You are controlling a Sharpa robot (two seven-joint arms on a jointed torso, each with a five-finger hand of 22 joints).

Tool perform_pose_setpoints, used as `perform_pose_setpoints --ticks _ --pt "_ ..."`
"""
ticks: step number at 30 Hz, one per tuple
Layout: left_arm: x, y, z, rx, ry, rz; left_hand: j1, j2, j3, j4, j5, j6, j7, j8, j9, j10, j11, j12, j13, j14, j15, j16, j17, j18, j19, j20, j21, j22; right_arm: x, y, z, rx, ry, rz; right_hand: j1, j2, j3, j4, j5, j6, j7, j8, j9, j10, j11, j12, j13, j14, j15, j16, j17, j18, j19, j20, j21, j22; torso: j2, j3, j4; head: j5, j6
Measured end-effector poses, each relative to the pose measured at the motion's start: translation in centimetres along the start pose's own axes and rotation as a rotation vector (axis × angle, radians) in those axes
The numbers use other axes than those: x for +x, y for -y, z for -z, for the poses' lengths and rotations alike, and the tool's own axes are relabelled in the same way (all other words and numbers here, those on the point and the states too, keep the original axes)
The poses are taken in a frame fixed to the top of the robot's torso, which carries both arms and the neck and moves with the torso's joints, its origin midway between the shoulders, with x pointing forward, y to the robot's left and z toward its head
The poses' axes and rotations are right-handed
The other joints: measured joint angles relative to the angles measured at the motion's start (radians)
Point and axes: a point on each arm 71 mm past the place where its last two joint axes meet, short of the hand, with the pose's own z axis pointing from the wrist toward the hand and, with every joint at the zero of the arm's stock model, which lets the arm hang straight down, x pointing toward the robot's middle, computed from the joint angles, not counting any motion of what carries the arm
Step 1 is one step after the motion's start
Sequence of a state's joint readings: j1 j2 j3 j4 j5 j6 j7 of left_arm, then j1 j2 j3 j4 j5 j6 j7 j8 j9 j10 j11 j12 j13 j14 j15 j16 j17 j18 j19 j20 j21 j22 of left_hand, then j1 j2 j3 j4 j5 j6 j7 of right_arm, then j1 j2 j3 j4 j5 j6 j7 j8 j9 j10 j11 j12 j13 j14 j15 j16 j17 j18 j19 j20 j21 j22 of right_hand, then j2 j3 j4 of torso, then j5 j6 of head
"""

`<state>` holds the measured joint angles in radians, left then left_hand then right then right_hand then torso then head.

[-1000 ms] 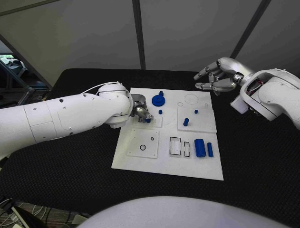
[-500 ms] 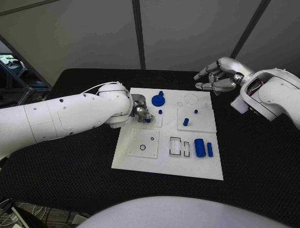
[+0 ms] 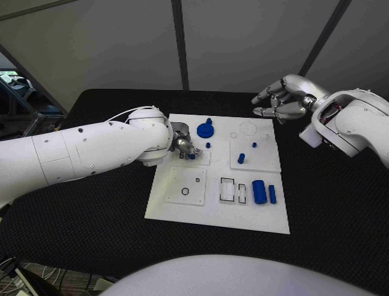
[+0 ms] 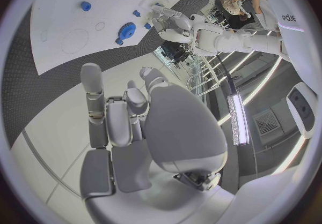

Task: Assemble the parts on the task board

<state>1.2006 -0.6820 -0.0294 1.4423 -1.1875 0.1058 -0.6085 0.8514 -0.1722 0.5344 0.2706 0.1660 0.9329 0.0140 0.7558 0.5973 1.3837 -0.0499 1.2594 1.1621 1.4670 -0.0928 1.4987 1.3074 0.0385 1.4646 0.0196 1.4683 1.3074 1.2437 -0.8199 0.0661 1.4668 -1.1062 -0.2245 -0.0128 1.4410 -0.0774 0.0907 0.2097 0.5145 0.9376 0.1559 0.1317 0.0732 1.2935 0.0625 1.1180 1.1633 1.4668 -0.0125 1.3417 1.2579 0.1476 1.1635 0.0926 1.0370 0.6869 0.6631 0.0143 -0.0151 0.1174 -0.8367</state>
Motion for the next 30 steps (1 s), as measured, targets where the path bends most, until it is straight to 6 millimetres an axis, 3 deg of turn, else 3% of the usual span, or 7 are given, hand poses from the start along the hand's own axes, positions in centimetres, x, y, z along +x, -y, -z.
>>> perform_pose_setpoints --ticks 4,30 --pt "0.01 0.04 -0.01 0.0 0.0 0.0 0.008 0.008 -0.024 0.013 0.0 0.0 0.0 0.0 -0.002 0.0 0.0 0.006 0.001 0.0 0.0 0.0 0.0 0.0 0.0 0.0 0.0 0.0 0.0 0.01 0.0 0.0 0.0 0.0 0.0 0.0 0.0 0.0 0.0 0.0 0.0 0.0 0.0 0.0 0.0 0.0 0.0 0.0 0.0 0.0 0.0 0.0 0.0 0.0 0.0 0.0 0.0 0.0001 0.0 -0.001 0.0" --pt "0.09 0.13 -0.01 0.001 0.0 -0.004 0.017 0.009 -0.041 0.016 0.0 0.003 -0.004 0.0 -0.003 0.004 -0.004 0.01 0.009 0.0 0.0 0.0 0.0 0.0 0.0 0.0 0.01 0.0 0.0 0.1 -0.04 0.003 -0.003 0.001 0.0 0.0 0.0 0.0 0.0 0.0 0.0 0.0 0.0 0.0 0.0 0.0 0.0 0.0 0.0 0.0 0.0 0.0 0.0 0.0 0.0 0.0 0.0 0.0001 0.0002 -0.002 -0.001"
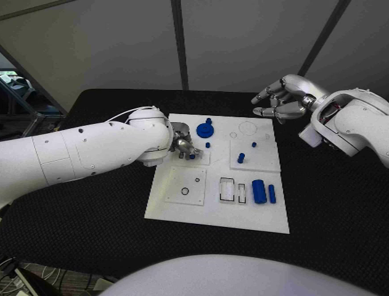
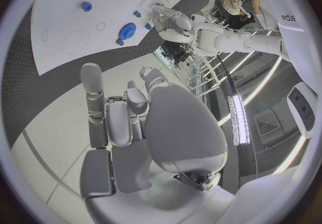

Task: Assemble the parts on the task board

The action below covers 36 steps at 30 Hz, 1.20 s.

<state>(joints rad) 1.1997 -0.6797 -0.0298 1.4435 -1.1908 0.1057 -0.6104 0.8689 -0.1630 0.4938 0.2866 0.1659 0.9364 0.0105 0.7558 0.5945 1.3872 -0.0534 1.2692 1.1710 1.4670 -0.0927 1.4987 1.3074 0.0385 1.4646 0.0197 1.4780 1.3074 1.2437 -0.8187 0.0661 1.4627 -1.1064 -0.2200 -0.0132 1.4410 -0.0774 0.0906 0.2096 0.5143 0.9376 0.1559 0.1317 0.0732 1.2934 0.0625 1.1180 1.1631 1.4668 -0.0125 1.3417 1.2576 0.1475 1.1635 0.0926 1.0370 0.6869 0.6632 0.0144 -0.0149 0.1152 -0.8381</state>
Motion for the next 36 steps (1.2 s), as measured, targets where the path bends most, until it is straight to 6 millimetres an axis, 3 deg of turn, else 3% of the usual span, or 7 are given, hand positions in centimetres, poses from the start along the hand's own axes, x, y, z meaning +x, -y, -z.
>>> perform_pose_setpoints --ticks 10,20,23,29,32,34,36 --pt "-1.5 -0.2 0.6 0.006 0.032 0.023 0.0 0.0 -0.059 0.003 0.0 -0.005 0.005 0.0 -0.007 -0.003 0.003 -0.016 -0.023 -0.004 -0.004 0.0 0.0 0.0 0.0 0.0 -0.012 0.0 -0.1 0.1 0.0 0.003 0.001 0.001 -0.004 -0.004 0.003 0.003 0.0 0.0 0.0 0.0 0.0 0.0 0.0 0.0 0.0 0.0 0.0 0.0 0.0 0.0 0.0 0.0 0.0 -0.001 0.0 -0.0008 0.001 -0.003 0.001" --pt "-4.7 -0.1 1.9 0.021 0.09 0.049 0.044 0.027 -0.257 0.005 0.0 -0.047 0.025 -0.012 -0.026 -0.037 0.025 -0.042 -0.064 0.0 0.0 0.0 0.0 0.0 0.0 0.0 -0.039 0.0 -0.2 0.4 0.0 0.011 0.004 0.003 -0.006 -0.005 0.003 0.003 0.0 0.0 0.0 0.0 0.0 0.0 0.0 0.0 0.0 0.0 0.0 0.0 0.0 0.0 0.0 0.0 0.0 -0.001 0.0 -0.0008 0.0008 -0.003 0.006" --pt "-6.0 -0.5 2.2 0.013 0.103 0.046 0.078 0.036 -0.285 0.003 0.0 -0.067 0.035 -0.032 -0.038 -0.057 0.03 -0.062 -0.087 -0.003 0.005 0.0 0.0 0.0 -0.008 0.008 -0.06 0.0 -0.2 0.5 0.0 0.013 0.005 0.003 -0.006 -0.005 0.003 0.003 0.0 0.0 0.0 0.0 0.0 0.0 0.0 0.0 0.0 0.0 0.0 0.0 0.0 0.0 0.0 0.0 0.0 -0.001 0.0 -0.0007 0.0003 -0.003 0.007" --pt "-8.9 -1.7 1.8 -0.037 0.117 0.044 0.143 0.055 -0.325 0.004 0.0 -0.114 0.071 -0.117 -0.102 -0.102 0.061 -0.111 -0.152 -0.002 0.031 0.0 0.0 0.0 -0.027 0.027 -0.09 0.0 -0.3 0.6 -0.1 0.016 0.005 0.004 -0.006 -0.005 0.003 0.003 0.0 0.0 0.0 0.0 0.0 0.0 0.0 0.0 0.0 0.0 0.0 0.0 0.0 0.0 0.0 0.0 0.0 -0.001 0.0 -0.0005 0.0006 -0.005 0.012" --pt "-9.5 -1.8 1.2 -0.058 0.113 0.043 0.146 0.056 -0.34 0.003 0.0 -0.118 0.075 -0.135 -0.118 -0.115 0.065 -0.12 -0.167 0.002 0.034 -0.001 0.0 0.001 -0.03 0.031 -0.097 0.0 -0.2 0.5 -0.1 0.015 0.004 0.003 -0.005 -0.005 0.003 0.003 0.0 0.0 0.0 0.0 0.0 0.0 0.0 0.0 0.0 0.0 0.0 0.0 0.0 0.0 0.0 0.0 0.0 -0.002 0.001 -0.0002 0.0007 -0.006 0.014" --pt "-9.7 -2.1 0.7 -0.076 0.103 0.043 0.147 0.056 -0.345 0.003 0.0 -0.118 0.075 -0.135 -0.124 -0.115 0.065 -0.12 -0.171 0.002 0.034 -0.004 0.0 0.024 -0.03 0.031 -0.097 0.0 -0.1 0.5 -0.2 0.013 0.003 0.003 -0.006 -0.005 0.003 0.003 0.0 0.0 0.0 0.0 0.0 0.0 0.0 0.0 0.0 0.0 0.0 0.0 0.0 0.0 0.0 0.0 -0.004 -0.003 0.001 -0.0001 0.0001 -0.006 0.016" --pt "-9.8 -2.3 0.2 -0.092 0.095 0.046 0.152 0.055 -0.345 0.003 0.0 -0.118 0.075 -0.14 -0.126 -0.115 0.065 -0.12 -0.172 -0.002 0.038 -0.004 0.0 0.024 -0.034 0.034 -0.097 0.0 -0.1 0.4 -0.2 0.012 0.002 0.002 -0.005 -0.005 0.003 0.003 0.0 0.0 0.0 0.0 0.0 0.0 0.0 0.0 0.0 0.0 0.0 0.0 0.0 0.0 0.0 0.0 -0.004 -0.003 0.001 -0.0002 -0.0011 -0.006 0.018"
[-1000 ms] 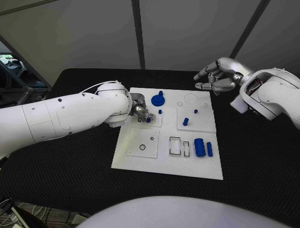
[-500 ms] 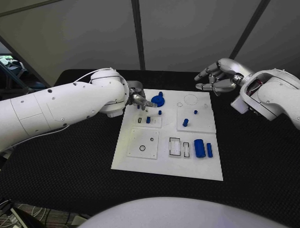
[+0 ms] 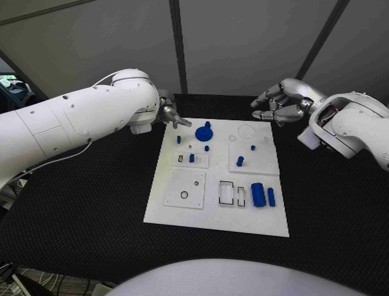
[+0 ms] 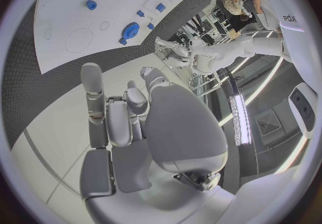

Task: Assemble the parts on the task board

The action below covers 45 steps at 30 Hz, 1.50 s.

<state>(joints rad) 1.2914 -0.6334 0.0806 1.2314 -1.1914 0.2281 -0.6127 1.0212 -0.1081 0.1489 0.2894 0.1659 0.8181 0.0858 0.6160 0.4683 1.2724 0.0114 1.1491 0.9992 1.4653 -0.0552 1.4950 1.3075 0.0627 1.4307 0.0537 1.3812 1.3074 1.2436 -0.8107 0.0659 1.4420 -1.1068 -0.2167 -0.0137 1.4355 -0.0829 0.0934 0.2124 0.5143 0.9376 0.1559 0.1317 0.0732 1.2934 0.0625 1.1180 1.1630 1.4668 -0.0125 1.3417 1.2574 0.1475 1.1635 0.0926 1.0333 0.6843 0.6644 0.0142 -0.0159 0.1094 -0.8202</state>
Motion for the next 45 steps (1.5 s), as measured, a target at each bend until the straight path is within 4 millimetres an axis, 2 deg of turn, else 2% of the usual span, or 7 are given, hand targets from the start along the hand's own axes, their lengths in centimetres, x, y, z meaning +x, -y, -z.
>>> perform_pose_setpoints --ticks 5,14,18,30,37,40,45 --pt "-0.3 -0.3 -0.9 -0.03 -0.016 0.0 0.003 0.003 -0.012 0.002 0.0 0.0 0.0 -0.006 -0.007 -0.004 0.003 -0.007 -0.008 0.0 0.0 0.0 0.0 0.0 -0.004 0.004 -0.009 0.0 0.0 0.0 0.0 0.001 -0.001 0.0 0.0 0.0 0.0 0.0 0.004 0.0 0.0 0.0 0.0 0.0 0.0 0.0 0.0 0.0 0.0 0.0 0.0 0.0 0.0 0.0 0.0 0.0 0.002 -0.0011 -0.0012 -0.002 0.001" --pt "0.1 -0.9 -2.4 -0.076 -0.054 -0.017 0.01 0.01 -0.018 0.002 0.0 0.0 0.0 -0.007 -0.014 -0.007 0.0 -0.007 -0.01 0.0 0.0 -0.004 0.0 0.0 -0.004 0.004 -0.012 0.0 0.1 -0.1 -0.1 -0.003 -0.003 -0.001 0.0 0.0 0.0 0.0 0.004 0.0 0.0 0.0 0.0 0.0 0.0 0.0 0.0 0.0 0.0 0.0 0.0 0.0 0.0 0.0 0.0 -0.002 0.002 -0.0015 -0.0029 0.006 0.002" --pt "0.5 -1.0 -2.7 -0.084 -0.072 -0.023 0.024 0.024 -0.021 -0.001 0.0 0.01 0.001 -0.011 -0.021 -0.007 0.0 -0.007 -0.008 0.0 0.0 -0.004 0.0 0.0 -0.004 0.004 -0.012 0.0 0.1 -0.1 -0.1 -0.004 -0.003 -0.001 0.0 0.0 0.0 0.0 0.004 0.0 0.0 0.0 0.0 0.0 0.0 0.0 0.0 0.0 0.0 0.0 0.0 0.0 0.0 0.0 0.0 -0.002 0.002 -0.0017 -0.003 0.006 0.002" --pt "1.4 -0.9 -3.1 -0.076 -0.121 -0.039 0.066 0.056 -0.026 -0.001 0.0 0.051 -0.008 -0.015 -0.037 -0.003 -0.004 0.0 0.001 0.0 0.0 0.0 0.0 0.0 -0.004 0.004 -0.012 0.0 0.2 -0.1 -0.2 -0.005 -0.006 -0.001 0.0 0.0 0.003 0.003 0.004 0.0 0.0 0.0 0.0 0.0 0.0 0.0 0.0 0.0 0.0 0.0 0.0 0.0 0.0 0.0 0.0 -0.002 0.002 -0.0007 -0.003 0.005 0.005" --pt "1.6 -0.8 -3.1 -0.069 -0.146 -0.039 0.087 0.061 -0.026 -0.001 0.0 0.058 -0.007 -0.019 -0.045 -0.003 -0.004 0.004 0.001 0.0 0.0 0.0 0.0 0.0 -0.004 0.004 -0.012 0.0 0.3 -0.2 -0.3 -0.006 -0.009 -0.002 0.0 0.0 0.003 0.003 0.004 0.0 0.0 0.0 0.0 0.0 0.0 0.0 0.0 0.0 0.0 0.0 0.0 0.0 0.0 0.0 0.0 -0.002 0.001 -0.0004 -0.0021 0.005 0.004" --pt "1.7 -0.7 -3.1 -0.065 -0.152 -0.039 0.099 0.072 -0.026 -0.002 0.0 0.067 -0.009 -0.023 -0.048 -0.001 -0.006 0.004 0.001 0.0 0.0 0.0 0.0 0.0 -0.004 0.004 -0.012 0.0 0.3 -0.2 -0.3 -0.005 -0.01 -0.002 0.0 0.0 0.003 0.003 0.004 0.0 0.0 0.0 0.0 0.0 0.0 0.0 0.0 0.0 0.0 0.0 0.0 0.0 0.0 0.0 0.0 -0.002 0.001 -0.0004 -0.0021 0.005 0.004" --pt "1.8 -0.7 -3.1 -0.061 -0.159 -0.037 0.119 0.072 -0.019 -0.008 0.0 0.077 -0.013 -0.023 -0.053 0.001 -0.007 0.004 0.0 0.0 0.0 0.0 0.0 0.0 -0.003 0.003 -0.012 0.0 0.3 -0.2 -0.3 -0.005 -0.01 -0.001 0.0 0.0 0.003 0.003 0.004 0.0 0.0 0.0 0.0 0.0 0.0 0.0 0.0 0.0 0.0 0.0 0.0 0.0 0.0 0.0 0.0 -0.002 0.001 -0.0004 -0.0021 0.005 0.003"
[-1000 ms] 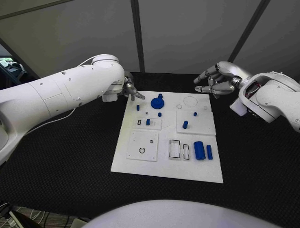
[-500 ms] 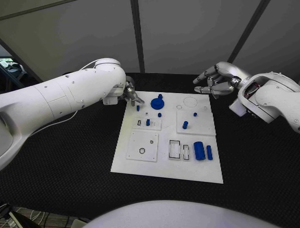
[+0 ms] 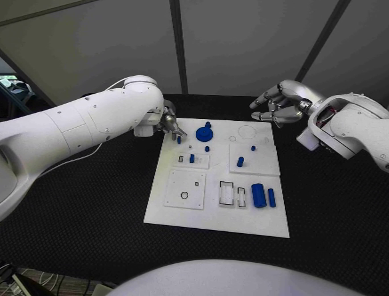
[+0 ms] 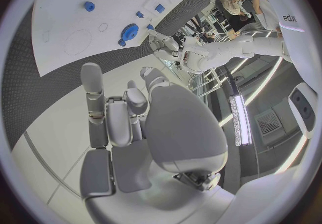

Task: Assemble the parts on the task board

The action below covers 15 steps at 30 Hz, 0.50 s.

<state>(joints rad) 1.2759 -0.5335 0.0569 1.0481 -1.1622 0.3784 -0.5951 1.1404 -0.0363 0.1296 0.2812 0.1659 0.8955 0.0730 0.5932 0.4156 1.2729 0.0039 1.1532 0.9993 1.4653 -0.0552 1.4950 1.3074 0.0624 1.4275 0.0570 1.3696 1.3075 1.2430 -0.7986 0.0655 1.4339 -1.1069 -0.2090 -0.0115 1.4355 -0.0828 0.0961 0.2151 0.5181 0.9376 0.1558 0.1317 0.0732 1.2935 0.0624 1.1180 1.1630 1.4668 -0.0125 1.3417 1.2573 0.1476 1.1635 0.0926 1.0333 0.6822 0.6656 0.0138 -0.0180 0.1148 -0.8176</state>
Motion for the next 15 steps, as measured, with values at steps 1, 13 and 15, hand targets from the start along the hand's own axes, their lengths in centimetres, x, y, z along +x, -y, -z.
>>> perform_pose_setpoints --ticks 1,13,15 --pt "0.01 0.0 0.0 0.001 -0.001 0.001 0.005 0.005 0.0 0.0 0.0 0.0 0.0 0.0 -0.001 0.0 0.0 0.0 -0.001 0.0 0.0 0.0 0.0 0.0 0.002 -0.002 0.0 0.0 0.0 0.01 0.0 0.0 0.0 0.0 0.0 0.0 0.0 0.0 0.0 0.0 0.0 0.0 0.0 0.0 0.0 0.0 0.0 0.0 0.0 0.0 0.0 0.0 0.0 0.0 0.0 0.0 0.0 0.0001 0.0 0.0 0.0" --pt "0.14 0.08 -0.01 0.009 -0.017 0.012 0.042 0.01 0.009 -0.009 0.0 0.009 -0.002 -0.011 -0.009 0.0 0.0 0.0 -0.003 0.0 0.0 0.0 0.0 0.0 0.003 -0.003 0.0 0.0 0.05 -0.01 -0.07 0.0 -0.002 0.0 0.0 0.0 0.0 0.0 0.0 0.0 0.0 0.0 0.0 0.0 0.0 0.0 0.0 0.0 0.0 0.0 0.0 0.0 0.0 0.0 0.0 0.0 0.0 0.0001 0.0004 0.0 -0.001" --pt "0.15 0.11 -0.01 0.01 -0.018 0.013 0.058 0.015 0.015 -0.015 0.0 0.011 -0.004 -0.011 -0.011 0.0 0.0 0.0 -0.004 0.0 0.0 0.0 0.0 0.0 0.003 -0.003 0.0 0.0 0.05 0.0 -0.07 0.0 -0.003 0.0 0.0 0.0 0.0 0.0 0.0 0.0 0.0 0.0 0.0 0.0 0.0 0.0 0.0 0.0 0.0 0.0 0.0 0.0 0.0 0.0 0.0 0.0 0.0 0.0001 0.0004 0.0 -0.002"
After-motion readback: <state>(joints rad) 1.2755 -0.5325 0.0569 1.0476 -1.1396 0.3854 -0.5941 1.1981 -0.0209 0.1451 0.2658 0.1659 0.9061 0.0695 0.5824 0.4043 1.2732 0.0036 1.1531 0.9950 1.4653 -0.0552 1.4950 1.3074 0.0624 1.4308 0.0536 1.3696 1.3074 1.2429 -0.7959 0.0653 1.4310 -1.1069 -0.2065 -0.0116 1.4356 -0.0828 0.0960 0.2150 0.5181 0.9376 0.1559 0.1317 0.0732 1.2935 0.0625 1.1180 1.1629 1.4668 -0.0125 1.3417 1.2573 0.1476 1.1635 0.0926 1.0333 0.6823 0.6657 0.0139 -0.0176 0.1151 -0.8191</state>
